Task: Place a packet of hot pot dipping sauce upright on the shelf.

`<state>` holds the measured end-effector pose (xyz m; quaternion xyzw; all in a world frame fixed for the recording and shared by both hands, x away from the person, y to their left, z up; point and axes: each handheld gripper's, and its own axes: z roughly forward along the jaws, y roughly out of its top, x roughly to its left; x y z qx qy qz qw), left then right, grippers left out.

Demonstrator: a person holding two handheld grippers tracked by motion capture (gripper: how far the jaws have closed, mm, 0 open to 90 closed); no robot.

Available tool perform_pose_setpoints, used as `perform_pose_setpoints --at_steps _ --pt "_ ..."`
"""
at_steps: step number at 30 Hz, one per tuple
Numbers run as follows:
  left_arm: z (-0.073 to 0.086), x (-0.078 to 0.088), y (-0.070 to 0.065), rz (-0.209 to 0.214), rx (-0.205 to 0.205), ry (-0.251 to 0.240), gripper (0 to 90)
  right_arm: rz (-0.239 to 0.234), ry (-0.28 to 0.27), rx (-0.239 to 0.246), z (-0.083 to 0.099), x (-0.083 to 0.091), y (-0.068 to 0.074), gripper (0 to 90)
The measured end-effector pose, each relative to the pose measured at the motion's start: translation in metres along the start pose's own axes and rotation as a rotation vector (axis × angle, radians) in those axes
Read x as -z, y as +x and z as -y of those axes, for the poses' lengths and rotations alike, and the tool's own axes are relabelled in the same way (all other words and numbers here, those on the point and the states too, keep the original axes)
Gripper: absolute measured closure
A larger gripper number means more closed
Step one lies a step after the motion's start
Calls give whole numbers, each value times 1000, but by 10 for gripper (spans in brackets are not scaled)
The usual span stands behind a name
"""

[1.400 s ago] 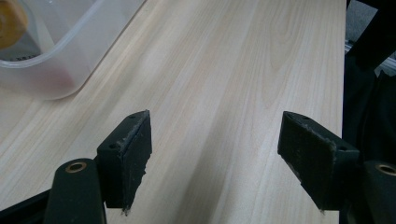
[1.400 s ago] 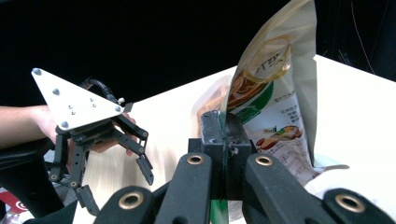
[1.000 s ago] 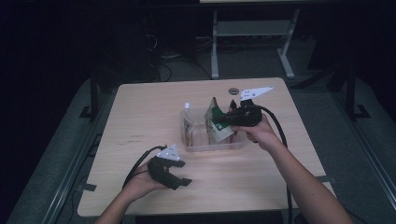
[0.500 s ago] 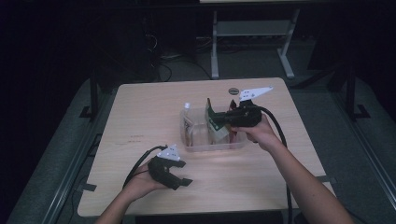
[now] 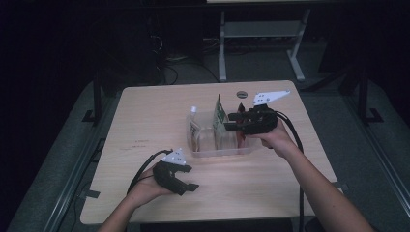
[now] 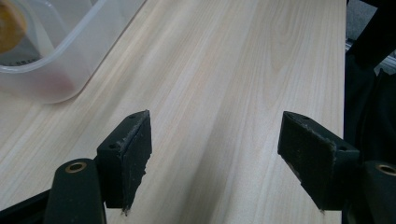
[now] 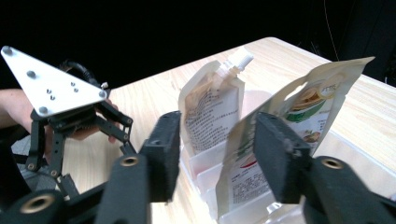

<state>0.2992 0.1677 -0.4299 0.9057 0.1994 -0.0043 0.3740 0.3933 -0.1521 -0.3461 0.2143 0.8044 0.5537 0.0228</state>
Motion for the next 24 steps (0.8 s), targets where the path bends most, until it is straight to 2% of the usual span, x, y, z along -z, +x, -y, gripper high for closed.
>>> perform_pose_setpoints --at_steps 6,15,17,24 --pt "1 3 2 -12 11 -6 255 21 52 24 2 5 10 377" --pt "3 8 4 -24 26 -13 255 35 78 60 17 17 26 352" --pt "4 10 4 -29 30 -16 255 27 75 57 21 20 29 352" --pt "9 16 3 -41 40 -13 255 26 128 85 44 26 39 343"
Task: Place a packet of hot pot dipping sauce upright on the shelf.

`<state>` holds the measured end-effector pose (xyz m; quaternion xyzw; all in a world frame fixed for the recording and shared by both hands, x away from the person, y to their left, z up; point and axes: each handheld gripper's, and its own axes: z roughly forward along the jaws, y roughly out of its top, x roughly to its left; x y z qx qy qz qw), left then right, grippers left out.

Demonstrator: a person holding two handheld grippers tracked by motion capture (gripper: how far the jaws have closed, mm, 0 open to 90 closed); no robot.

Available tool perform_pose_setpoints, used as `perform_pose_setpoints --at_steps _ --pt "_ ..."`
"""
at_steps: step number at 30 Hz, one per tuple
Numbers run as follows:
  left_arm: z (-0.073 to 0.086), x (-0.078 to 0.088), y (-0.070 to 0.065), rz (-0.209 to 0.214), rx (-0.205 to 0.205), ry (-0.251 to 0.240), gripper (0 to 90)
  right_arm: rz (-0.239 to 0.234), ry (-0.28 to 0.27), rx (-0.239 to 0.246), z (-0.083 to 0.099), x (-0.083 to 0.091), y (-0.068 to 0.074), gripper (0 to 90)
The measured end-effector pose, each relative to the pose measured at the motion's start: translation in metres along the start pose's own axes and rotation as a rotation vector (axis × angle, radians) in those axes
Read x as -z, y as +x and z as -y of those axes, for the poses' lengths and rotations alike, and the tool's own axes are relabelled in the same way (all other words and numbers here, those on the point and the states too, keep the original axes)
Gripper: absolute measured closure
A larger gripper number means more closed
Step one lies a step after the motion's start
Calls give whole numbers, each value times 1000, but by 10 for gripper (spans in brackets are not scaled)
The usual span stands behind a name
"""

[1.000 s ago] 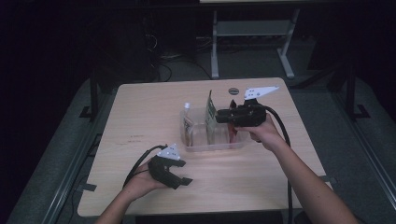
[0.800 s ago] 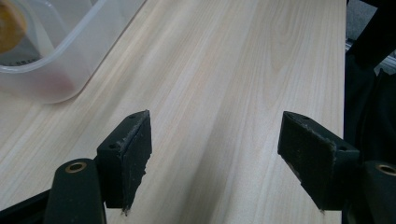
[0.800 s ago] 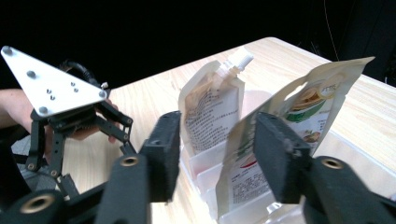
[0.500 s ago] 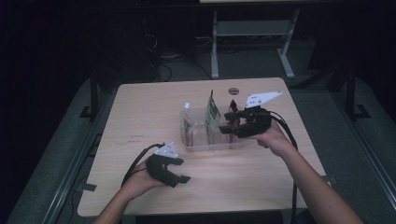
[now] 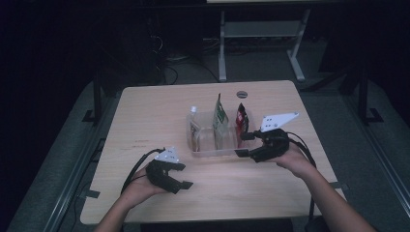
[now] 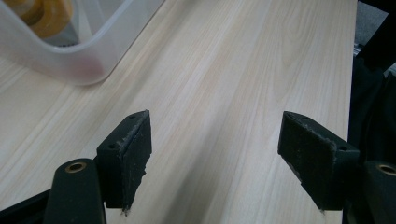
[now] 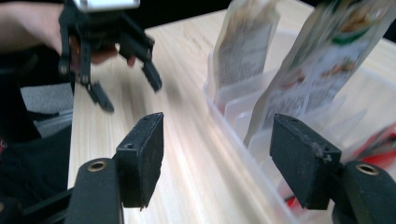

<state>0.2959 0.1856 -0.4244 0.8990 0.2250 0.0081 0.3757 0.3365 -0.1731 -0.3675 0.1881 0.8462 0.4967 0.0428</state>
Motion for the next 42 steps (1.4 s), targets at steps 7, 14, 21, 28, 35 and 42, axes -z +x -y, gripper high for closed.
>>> perform_pose_setpoints --at_steps 7,14,21,28,35,42 --pt "9 7 -2 -15 15 5 246 22 43 -18 28 4 6 322" --pt "21 16 -2 -45 31 -1 218 53 60 -48 54 13 9 297" --pt "39 25 -2 -85 25 5 192 112 74 -84 73 22 6 273" --pt "54 36 0 -118 48 11 187 183 93 -111 92 32 3 259" --pt "72 42 4 -158 74 32 187 239 126 -137 110 39 0 257" --pt "86 46 10 -187 102 36 187 266 148 -172 125 44 -5 253"
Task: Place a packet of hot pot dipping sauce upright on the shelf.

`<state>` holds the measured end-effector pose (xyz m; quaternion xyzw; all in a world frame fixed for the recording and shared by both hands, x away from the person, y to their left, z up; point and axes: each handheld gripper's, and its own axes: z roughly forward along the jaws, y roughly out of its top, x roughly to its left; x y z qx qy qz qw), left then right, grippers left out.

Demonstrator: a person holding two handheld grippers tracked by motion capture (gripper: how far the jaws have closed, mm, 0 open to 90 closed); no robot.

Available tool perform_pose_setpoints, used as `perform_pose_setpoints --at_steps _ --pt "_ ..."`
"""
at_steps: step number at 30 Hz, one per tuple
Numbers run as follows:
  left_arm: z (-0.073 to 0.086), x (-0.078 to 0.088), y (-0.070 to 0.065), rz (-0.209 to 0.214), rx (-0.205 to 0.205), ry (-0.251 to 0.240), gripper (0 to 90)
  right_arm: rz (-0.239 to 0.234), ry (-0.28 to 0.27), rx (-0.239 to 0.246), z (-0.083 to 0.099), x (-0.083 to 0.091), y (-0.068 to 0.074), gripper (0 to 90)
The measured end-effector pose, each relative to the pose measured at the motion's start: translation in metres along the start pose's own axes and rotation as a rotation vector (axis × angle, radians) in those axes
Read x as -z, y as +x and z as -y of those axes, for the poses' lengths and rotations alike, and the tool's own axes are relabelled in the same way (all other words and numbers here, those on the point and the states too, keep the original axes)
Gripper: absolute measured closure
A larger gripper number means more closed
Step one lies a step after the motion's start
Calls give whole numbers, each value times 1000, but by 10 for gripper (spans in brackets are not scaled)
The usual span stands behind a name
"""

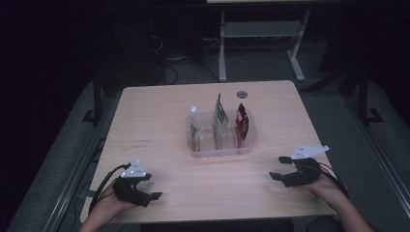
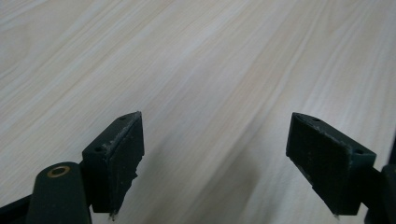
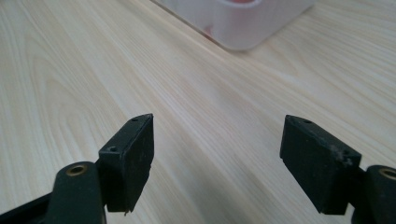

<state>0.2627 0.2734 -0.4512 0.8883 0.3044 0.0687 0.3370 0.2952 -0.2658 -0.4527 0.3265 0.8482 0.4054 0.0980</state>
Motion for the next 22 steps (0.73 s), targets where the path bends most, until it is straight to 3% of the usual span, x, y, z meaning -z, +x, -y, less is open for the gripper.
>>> perform_pose_setpoints --at_steps 5,10,22 --pt "-1 -4 1 -8 -47 6 176 21 -8 3 3 2 -6 245" --pt "-2 -8 0 -8 -69 33 168 34 0 24 5 0 -8 229" --pt "-3 -8 0 -13 -66 32 168 22 -4 22 4 0 -7 224"
